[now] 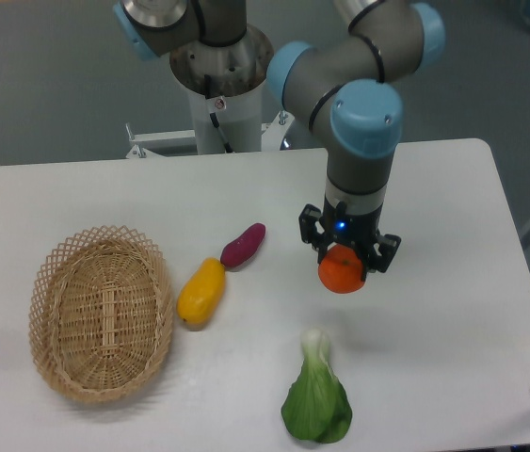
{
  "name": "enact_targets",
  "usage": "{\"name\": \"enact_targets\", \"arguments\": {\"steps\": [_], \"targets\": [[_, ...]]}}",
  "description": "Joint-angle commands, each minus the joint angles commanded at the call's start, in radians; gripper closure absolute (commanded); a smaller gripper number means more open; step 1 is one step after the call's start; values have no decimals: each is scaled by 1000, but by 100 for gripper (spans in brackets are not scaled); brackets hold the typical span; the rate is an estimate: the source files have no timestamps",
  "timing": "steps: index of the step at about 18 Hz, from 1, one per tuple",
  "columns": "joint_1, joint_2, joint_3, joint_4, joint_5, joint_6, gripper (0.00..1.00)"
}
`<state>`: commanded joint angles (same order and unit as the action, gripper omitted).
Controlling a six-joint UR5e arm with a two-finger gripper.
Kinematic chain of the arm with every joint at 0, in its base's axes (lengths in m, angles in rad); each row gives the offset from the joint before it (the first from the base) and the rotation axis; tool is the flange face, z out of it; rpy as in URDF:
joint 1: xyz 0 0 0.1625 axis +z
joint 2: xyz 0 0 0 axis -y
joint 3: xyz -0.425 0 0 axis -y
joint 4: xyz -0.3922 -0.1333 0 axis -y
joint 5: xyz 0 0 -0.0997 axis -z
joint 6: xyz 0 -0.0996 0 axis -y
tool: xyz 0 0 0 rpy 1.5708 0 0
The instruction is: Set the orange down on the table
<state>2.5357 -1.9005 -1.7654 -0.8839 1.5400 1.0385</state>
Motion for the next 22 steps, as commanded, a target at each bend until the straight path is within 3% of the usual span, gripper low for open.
{"name": "enact_targets", "arguments": {"steps": [5, 16, 22], "targets": [[-5, -46, -49, 23, 32, -64, 48], [-44, -92, -42, 22, 65, -100, 47], [-44, -92, -39, 20, 65, -101, 39]]}}
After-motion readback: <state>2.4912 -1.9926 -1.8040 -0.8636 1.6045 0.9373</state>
